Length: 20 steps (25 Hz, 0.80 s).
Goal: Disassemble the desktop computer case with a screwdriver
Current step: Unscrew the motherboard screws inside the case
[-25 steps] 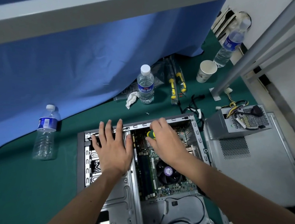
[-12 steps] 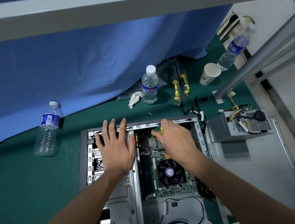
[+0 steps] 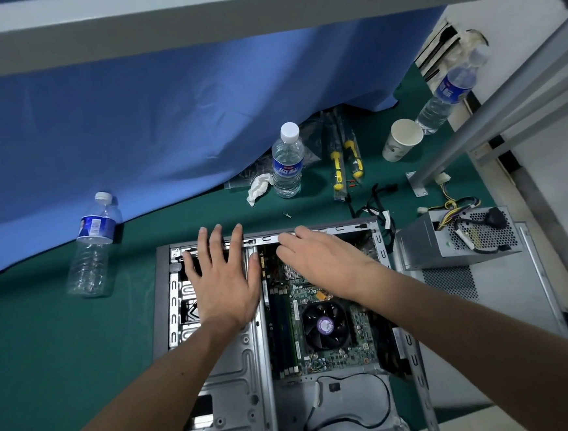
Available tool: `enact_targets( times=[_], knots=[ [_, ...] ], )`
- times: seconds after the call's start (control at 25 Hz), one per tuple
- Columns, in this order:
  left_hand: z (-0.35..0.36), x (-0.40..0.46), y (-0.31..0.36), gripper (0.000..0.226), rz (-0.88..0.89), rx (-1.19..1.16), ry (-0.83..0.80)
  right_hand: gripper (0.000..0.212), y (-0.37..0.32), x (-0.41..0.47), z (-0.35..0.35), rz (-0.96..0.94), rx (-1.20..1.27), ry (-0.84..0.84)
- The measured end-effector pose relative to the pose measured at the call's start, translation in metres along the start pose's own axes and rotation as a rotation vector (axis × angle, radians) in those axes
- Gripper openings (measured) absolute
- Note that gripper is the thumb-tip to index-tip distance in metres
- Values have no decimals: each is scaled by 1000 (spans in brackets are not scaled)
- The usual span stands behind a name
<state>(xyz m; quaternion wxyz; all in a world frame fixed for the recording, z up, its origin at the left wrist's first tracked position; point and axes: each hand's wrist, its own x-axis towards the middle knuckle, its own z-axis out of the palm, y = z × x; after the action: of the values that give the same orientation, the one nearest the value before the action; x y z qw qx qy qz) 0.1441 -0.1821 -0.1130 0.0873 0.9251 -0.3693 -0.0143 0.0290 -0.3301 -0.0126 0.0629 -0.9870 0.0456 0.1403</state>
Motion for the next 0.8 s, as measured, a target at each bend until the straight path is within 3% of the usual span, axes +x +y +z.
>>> enact_targets(
  times=[0.08,0.24,0.32,0.4,0.48,0.56,0.68,0.76,0.8],
  knots=[
    [0,0,0,57,1,-6,6,31,0,2,-2,5,0,-36],
    [1,0,0,57,4,-7,1,35,-9,9,4,302,-47,29],
    [1,0,-1,57,7,-6,-1,18,-11,9,5,268,-8,52],
    [1,0,-1,57,4,-9,5,48,-2,3,8,131,74,71],
    [1,0,0,57,5,-14,3,63,8,-5,8,112,179,66],
    [1,0,0,58,5,-15,1,57,7,-9,14,216,232,64],
    [0,-1,0,59,6,-18,-2,39,-2,-7,25,463,108,45],
    [-1,-1,0,59,3,-28,-12,26,-3,-7,28,481,119,85],
    [-1,-1,0,60,1,-32,-18,31,-1,-7,29,452,161,121]
  ],
)
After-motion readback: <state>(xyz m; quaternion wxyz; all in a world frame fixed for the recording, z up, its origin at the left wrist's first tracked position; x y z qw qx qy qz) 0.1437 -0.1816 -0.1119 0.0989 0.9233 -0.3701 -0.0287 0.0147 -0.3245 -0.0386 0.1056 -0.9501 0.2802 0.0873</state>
